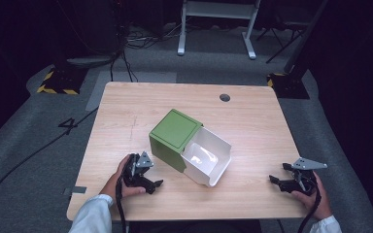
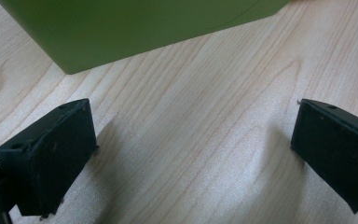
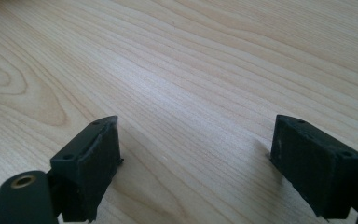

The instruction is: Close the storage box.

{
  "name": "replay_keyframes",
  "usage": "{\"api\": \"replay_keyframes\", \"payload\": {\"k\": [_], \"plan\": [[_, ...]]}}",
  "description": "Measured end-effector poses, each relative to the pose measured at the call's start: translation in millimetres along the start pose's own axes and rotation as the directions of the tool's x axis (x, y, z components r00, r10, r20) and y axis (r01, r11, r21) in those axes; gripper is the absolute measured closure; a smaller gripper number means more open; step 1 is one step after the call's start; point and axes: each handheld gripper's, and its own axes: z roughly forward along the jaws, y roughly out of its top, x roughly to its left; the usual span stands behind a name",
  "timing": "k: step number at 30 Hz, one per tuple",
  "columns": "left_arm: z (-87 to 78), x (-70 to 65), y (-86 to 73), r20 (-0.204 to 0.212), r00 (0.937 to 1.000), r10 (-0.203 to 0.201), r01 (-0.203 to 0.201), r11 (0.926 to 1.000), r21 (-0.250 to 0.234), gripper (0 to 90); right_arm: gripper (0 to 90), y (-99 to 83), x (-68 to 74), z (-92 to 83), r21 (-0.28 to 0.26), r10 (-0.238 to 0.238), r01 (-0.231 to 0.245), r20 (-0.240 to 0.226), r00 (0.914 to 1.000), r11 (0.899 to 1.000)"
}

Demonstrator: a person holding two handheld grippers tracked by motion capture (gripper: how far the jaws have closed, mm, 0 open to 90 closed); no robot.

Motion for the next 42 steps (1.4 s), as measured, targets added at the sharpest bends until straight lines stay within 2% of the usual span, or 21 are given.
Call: {"api": "replay_keyframes", "payload": {"k": [7, 13, 18, 21, 22, 23, 26, 27, 28, 34, 35, 36, 38, 39, 40, 41, 42], "plan": [[0.0, -0.1, 0.1, -0.002, 1.0, -0.002, 0.002, 1.0, 0.001, 0.2, 16.2, 0.0, -0.4, -0.1, 0.0, -0.006, 0.006, -0.004, 1.0, 1.0], [-0.3, -0.3, -0.1, -0.007, 1.0, -0.005, 0.005, 1.0, 0.0, 0.3, 21.4, 2.3, -1.6, -0.9, 0.007, -0.021, 0.021, -0.019, 0.9996, 1.0], [0.6, 0.2, 0.8, -0.008, 0.9999, -0.01, 0.01, 0.9999, 0.0, 0.1, 23.0, 7.9, 1.0, -2.0, 0.006, -0.059, 0.06, -0.038, 0.9975, 0.998], [1.2, 0.6, 1.5, -0.011, 0.9999, -0.012, 0.012, 0.9999, 0.0, 0.1, 25.7, 21.2, 11.7, -8.2, -0.03, -0.115, 0.112, -0.154, 0.9813, 0.993], [1.2, 0.6, 1.5, -0.011, 0.9999, -0.012, 0.012, 0.9999, 0.0, 0.1, 25.7, 21.2, 11.7, -8.2, -0.03, -0.115, 0.112, -0.154, 0.9813, 0.993], [1.1, 0.7, 1.5, -0.011, 0.9999, -0.012, 0.012, 0.9999, 0.0, 0.1, 25.9, 29.1, 19.2, -11.1, -0.043, -0.155, 0.15, -0.198, 0.9679, 0.988], [1.1, 0.5, 1.5, -0.011, 0.9999, -0.013, 0.013, 0.9999, 0.0, 0.2, 26.6, 45.1, 29.8, -13.8, -0.075, -0.196, 0.184, -0.232, 0.9528, 0.98], [1.1, 0.5, 1.5, -0.011, 0.9999, -0.013, 0.013, 0.9999, 0.0, 0.2, 26.6, 45.1, 29.8, -13.8, -0.075, -0.196, 0.184, -0.232, 0.9528, 0.98], [1.1, 0.3, 1.4, -0.013, 0.9998, -0.013, 0.013, 0.9999, 0.0, 0.3, 27.1, 57.1, 38.1, -12.8, -0.1, -0.225, 0.206, -0.257, 0.9398, 0.973], [1.1, 0.3, 1.4, -0.013, 0.9998, -0.013, 0.013, 0.9999, 0.0, 0.3, 28.0, 82.0, 69.3, -1.4, -0.117, -0.318, 0.296, -0.303, 0.8983, 0.948], [1.1, 0.3, 1.4, -0.013, 0.9998, -0.013, 0.013, 0.9999, 0.0, 0.2, 28.0, 82.0, 69.3, -1.4, -0.117, -0.318, 0.296, -0.303, 0.8983, 0.948], [1.1, 0.3, 1.4, -0.013, 0.9998, -0.013, 0.013, 0.9999, 0.0, 0.3, 28.0, 87.6, 78.1, 3.4, -0.113, -0.339, 0.32, -0.316, 0.8863, 0.941], [1.1, 0.3, 1.4, -0.013, 0.9998, -0.013, 0.013, 0.9999, 0.0, 0.3, 28.0, 92.0, 85.7, 8.0, -0.114, -0.352, 0.333, -0.323, 0.8784, 0.936], [1.1, 0.3, 1.4, -0.013, 0.9998, -0.013, 0.013, 0.9999, 0.0, 0.3, 28.0, 92.0, 85.7, 8.0, -0.114, -0.352, 0.333, -0.323, 0.8784, 0.936], [1.1, 0.3, 1.4, -0.013, 0.9998, -0.013, 0.013, 0.9999, 0.0, 0.3, 28.0, 93.8, 89.1, 10.3, -0.114, -0.355, 0.337, -0.332, 0.8738, 0.935], [1.1, 0.4, 1.4, -0.013, 0.9998, -0.013, 0.013, 0.9999, 0.0, 0.2, 28.0, 97.1, 95.4, 15.1, -0.112, -0.371, 0.354, -0.341, 0.8638, 0.928], [1.1, 0.4, 1.4, -0.013, 0.9998, -0.013, 0.013, 0.9999, 0.0, 0.2, 28.0, 97.1, 95.4, 15.1, -0.112, -0.371, 0.354, -0.341, 0.8638, 0.928]]}}
